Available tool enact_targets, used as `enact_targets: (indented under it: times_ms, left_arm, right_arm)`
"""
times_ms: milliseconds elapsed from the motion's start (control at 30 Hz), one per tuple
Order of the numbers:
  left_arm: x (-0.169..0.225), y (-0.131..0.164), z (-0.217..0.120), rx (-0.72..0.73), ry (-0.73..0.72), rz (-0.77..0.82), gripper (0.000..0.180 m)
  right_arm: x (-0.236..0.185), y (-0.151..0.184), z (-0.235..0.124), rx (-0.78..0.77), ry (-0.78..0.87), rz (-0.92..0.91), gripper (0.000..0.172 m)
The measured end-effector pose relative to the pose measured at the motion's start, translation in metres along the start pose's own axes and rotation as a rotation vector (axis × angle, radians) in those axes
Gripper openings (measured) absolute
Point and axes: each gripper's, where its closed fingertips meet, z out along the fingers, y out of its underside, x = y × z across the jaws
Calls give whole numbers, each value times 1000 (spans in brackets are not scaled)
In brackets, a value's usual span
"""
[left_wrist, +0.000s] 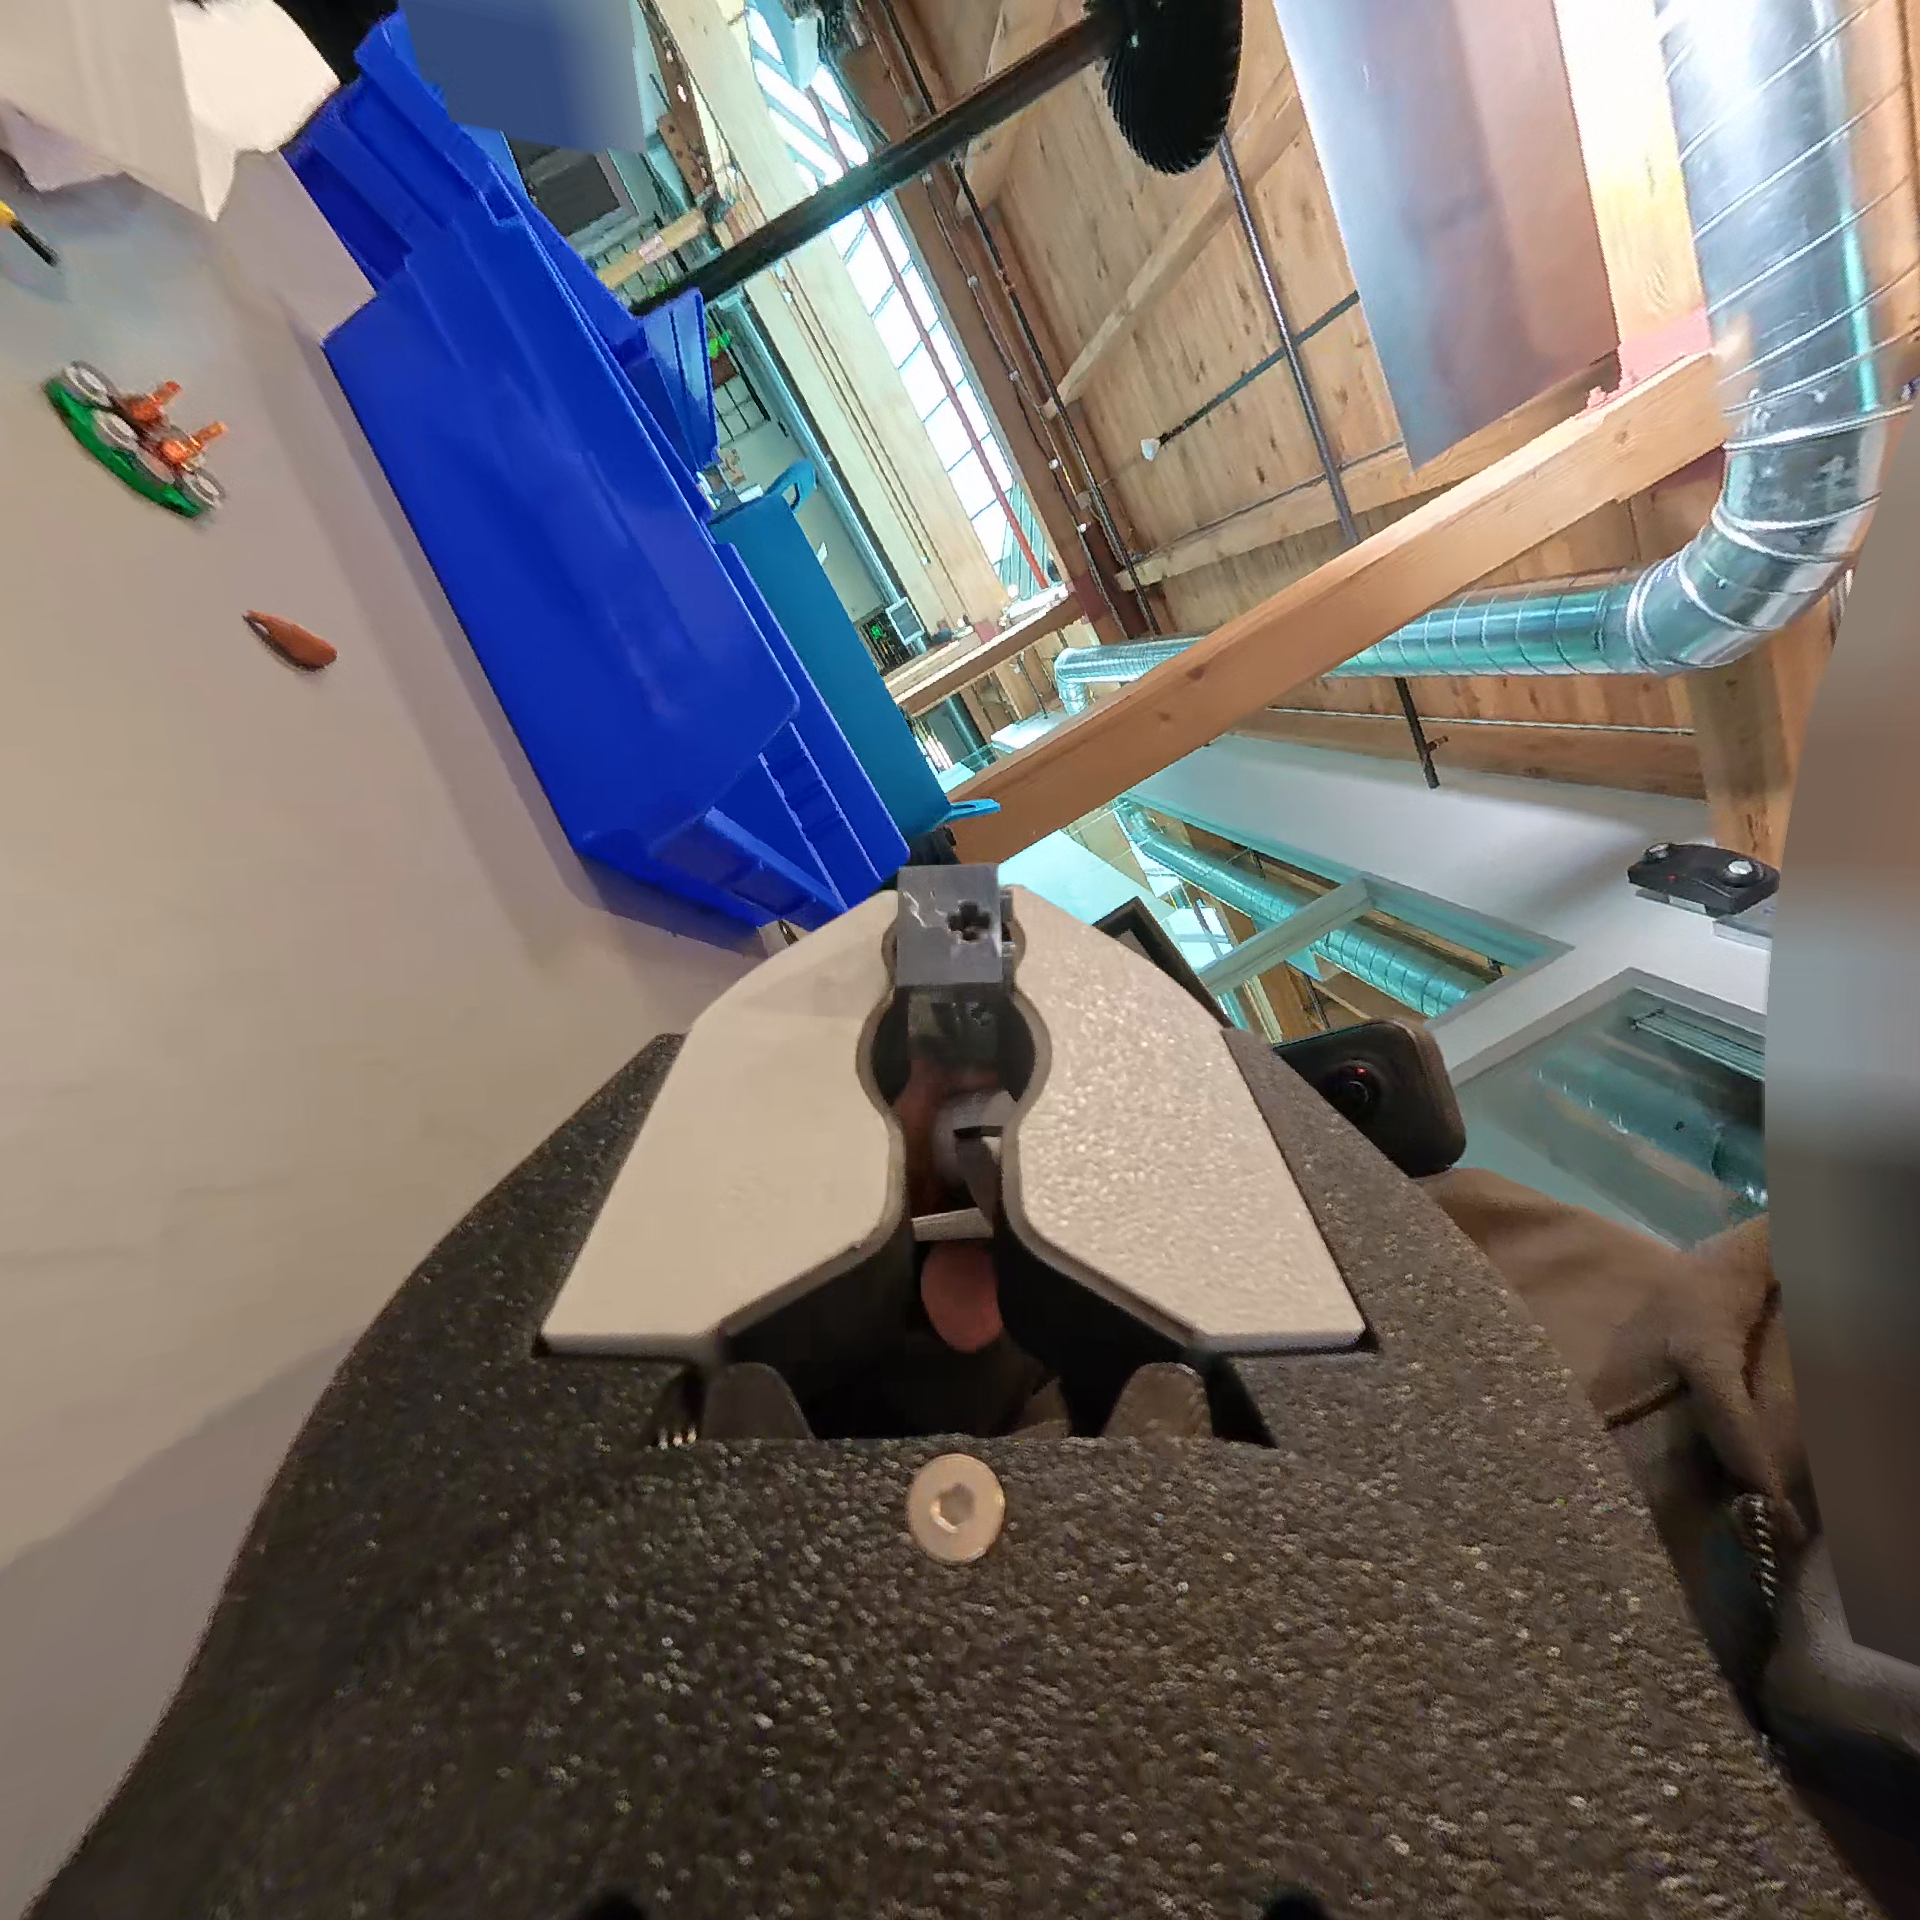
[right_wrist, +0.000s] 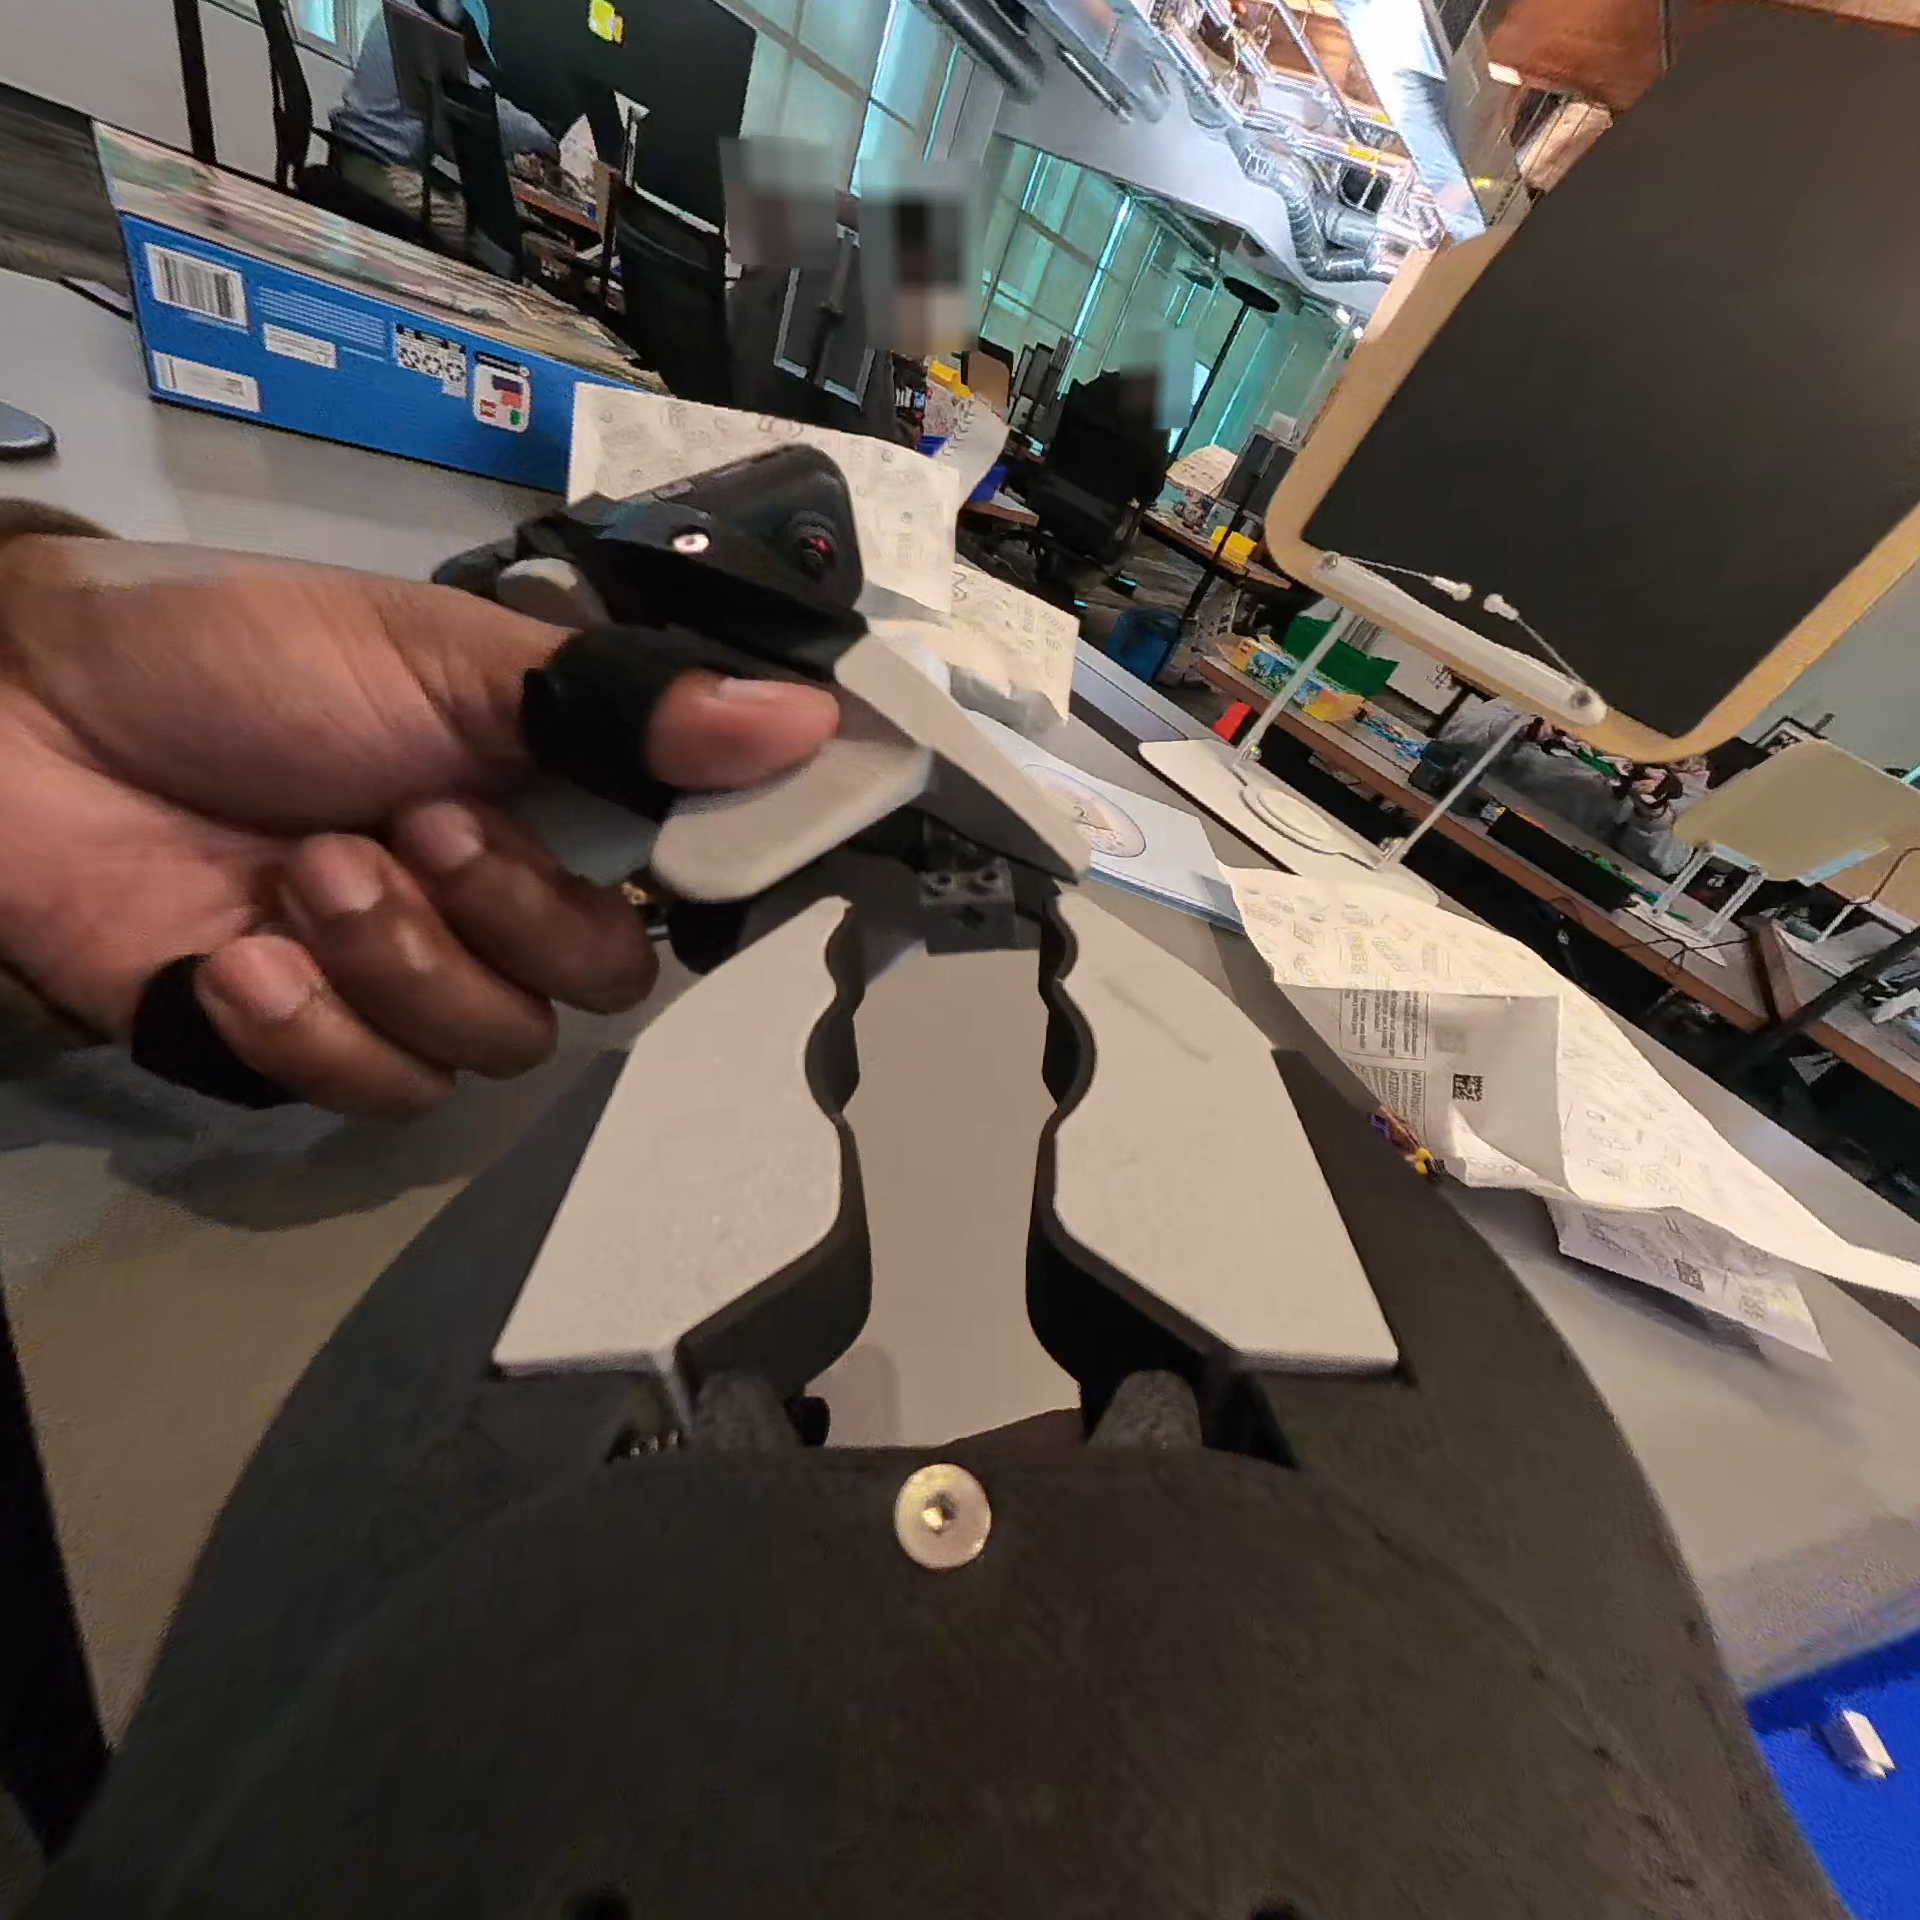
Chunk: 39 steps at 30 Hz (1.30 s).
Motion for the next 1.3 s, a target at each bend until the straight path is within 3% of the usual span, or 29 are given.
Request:
enact_targets:
  times_ms: [67,233,300,467,567,633,733,900,1000,1100,1300]
  left_arm:
    - [1,3,2,-15,11,-6,12]
    - [8,-2,-5,-62,31,55,48]
    - [14,-10,-14,-62,30,119,60]
    - [24,-44,-48,-17,-41,342,67]
    - [23,-63,-67,-23,-121,451,73]
    - [26,-79,-80,-16,-162,503,75]
    - [32,-109,-98,2,-240,595,78]
    - [17,-169,-121,-30,-451,887,84]
    - [3,-187,-132,-7,-462,945,81]
    - [-10,-192,-148,92,-431,893,71]
    - [-14,-201,-170,159,-443,812,66]
  right_arm:
    - [3,1,3,-8,26,3,18]
    - [45,13,-14,-57,184,63,17]
    - [78,16,-34,-85,301,52,17]
    - [189,33,-109,-224,637,51,17]
    - [224,54,-132,-347,700,110,32]
    - [224,53,-128,-353,668,142,38]
    - [200,34,-94,-288,541,177,38]
    - [133,17,11,-243,180,309,37]
    - [109,39,81,-339,43,402,37]
    - [87,74,139,-498,-72,497,46]
    - [62,112,196,-635,-200,446,51]
